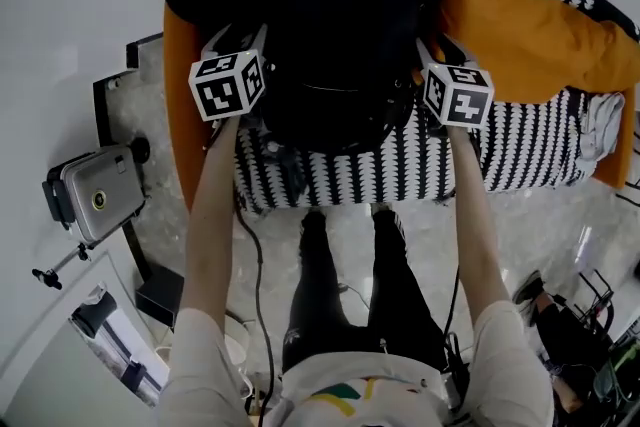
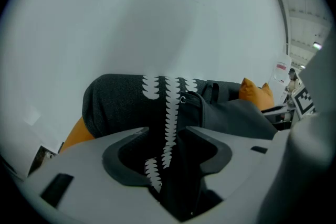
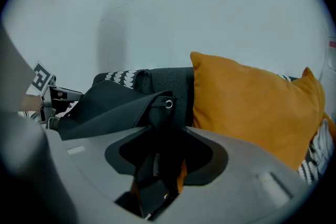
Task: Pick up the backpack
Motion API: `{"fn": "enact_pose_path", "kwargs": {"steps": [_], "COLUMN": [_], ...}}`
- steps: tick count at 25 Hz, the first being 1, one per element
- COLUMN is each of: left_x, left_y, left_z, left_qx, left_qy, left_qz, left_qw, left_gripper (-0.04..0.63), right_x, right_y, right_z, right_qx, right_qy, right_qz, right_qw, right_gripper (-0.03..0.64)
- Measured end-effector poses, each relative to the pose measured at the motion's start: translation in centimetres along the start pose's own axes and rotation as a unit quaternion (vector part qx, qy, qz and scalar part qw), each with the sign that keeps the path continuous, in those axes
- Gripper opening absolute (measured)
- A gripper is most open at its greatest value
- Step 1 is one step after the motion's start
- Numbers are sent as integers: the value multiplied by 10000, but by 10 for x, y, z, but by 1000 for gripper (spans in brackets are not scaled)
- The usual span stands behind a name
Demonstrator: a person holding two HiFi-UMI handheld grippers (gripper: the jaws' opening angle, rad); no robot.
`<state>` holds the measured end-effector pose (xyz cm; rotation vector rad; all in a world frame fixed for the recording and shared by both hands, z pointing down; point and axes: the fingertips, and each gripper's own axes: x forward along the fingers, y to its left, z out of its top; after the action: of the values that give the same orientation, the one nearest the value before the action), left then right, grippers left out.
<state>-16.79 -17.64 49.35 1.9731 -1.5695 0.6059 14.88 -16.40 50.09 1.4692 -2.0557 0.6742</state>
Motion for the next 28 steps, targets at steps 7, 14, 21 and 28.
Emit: {"fn": "enact_pose_path", "kwargs": {"steps": [7, 14, 21, 28], "left_x": [29, 40, 61, 54], "left_y": [-13, -7, -27, -36], "left_z": [-29, -14, -40, -31], "left_qx": [-141, 162, 319, 799], "left_qy": [183, 804, 1642, 1500], "left_qz": [-429, -850, -1896, -1667], "left_qw": [9988, 9930, 9675, 9713], "left_gripper": [227, 227, 100, 53], "right_x": [21, 40, 72, 69], "right_y": [-16, 1, 23, 31], "right_z": [-35, -11, -26, -24], "right_qx": [898, 561, 556, 767], "right_qy": [-10, 564, 940, 1008], "right_qz": [476, 559, 1133, 1131], "right_qw": [9948, 9953, 9875, 9855], "right_gripper": [169, 215, 199, 119]}}
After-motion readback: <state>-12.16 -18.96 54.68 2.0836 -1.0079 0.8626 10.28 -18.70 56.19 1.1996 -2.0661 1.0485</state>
